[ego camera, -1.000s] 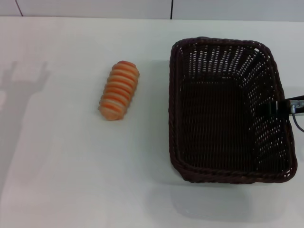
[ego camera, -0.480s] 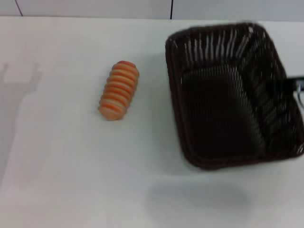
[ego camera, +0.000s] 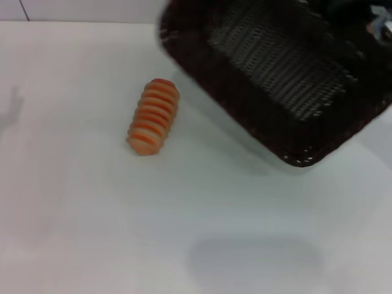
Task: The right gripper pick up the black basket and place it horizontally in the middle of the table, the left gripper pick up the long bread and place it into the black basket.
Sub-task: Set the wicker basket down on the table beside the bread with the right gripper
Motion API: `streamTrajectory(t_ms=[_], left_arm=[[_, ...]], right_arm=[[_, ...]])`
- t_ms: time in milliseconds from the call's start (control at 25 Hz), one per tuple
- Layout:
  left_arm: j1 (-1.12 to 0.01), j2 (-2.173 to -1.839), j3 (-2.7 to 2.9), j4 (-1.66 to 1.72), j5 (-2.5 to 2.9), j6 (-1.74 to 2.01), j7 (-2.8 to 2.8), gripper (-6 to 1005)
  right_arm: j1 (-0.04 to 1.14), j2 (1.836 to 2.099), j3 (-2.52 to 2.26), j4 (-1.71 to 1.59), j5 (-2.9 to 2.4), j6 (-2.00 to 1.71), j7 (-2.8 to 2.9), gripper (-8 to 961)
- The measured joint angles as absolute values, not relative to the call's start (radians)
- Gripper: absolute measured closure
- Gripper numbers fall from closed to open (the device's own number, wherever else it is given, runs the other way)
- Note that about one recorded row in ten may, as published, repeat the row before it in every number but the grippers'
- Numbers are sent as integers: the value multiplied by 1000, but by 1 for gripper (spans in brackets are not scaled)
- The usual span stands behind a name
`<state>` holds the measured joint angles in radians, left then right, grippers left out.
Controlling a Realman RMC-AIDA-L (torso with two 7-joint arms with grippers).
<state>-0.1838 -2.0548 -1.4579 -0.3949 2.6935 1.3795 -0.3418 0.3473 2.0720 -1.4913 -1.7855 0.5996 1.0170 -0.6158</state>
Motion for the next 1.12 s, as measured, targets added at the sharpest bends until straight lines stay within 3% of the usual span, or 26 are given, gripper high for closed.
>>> streamTrajectory(t_ms=[600, 1120], left_arm=[[-210, -2065, -1494, -416, 2689, 1367, -382, 161], [-242, -2068, -1537, -405, 2689, 1358, -381, 163]], right_arm=[[747, 2067, -1349, -1802, 688, 1691, -911, 801], [827, 2047, -1441, -1694, 673, 1757, -889, 807]])
